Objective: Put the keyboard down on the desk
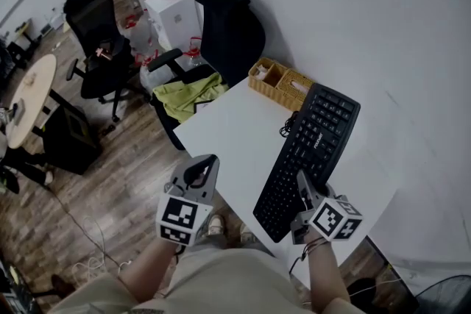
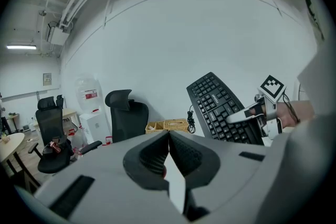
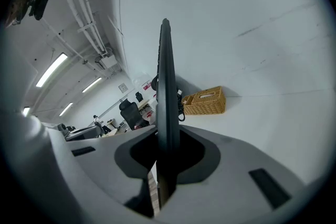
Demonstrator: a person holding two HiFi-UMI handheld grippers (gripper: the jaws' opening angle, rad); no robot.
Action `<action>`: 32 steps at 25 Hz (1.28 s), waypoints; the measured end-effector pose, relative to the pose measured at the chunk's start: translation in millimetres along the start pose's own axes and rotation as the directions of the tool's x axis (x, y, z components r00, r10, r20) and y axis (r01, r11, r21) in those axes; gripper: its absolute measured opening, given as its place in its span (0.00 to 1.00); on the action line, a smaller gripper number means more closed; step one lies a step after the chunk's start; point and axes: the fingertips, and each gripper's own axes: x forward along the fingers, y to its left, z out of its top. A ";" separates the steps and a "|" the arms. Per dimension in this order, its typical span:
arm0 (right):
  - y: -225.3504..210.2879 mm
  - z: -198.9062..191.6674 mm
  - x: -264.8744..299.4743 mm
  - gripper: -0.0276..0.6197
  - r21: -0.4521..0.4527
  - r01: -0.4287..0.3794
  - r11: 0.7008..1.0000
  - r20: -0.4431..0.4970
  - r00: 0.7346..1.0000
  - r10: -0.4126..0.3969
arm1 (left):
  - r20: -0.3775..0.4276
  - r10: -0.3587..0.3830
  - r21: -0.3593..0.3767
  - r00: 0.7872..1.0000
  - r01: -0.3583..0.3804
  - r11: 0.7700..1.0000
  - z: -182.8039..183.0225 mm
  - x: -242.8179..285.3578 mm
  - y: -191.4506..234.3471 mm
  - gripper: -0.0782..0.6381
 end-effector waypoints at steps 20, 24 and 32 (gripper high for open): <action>-51.0 -78.3 101.5 0.17 0.446 0.018 0.895 -0.113 0.993 0.036 | -0.171 -0.147 -0.077 0.974 0.136 0.988 -79.5 67.8 25.4 0.14; -74.0 -90.2 121.3 0.17 0.495 0.034 0.868 -0.127 0.991 0.033 | -0.215 -0.162 -0.096 0.963 0.144 0.985 -101.7 83.9 27.2 0.14; -101.2 -110.2 163.4 0.17 0.537 0.066 0.841 -0.175 0.984 0.034 | -0.290 -0.175 -0.133 0.941 0.141 0.981 -141.5 108.0 42.3 0.14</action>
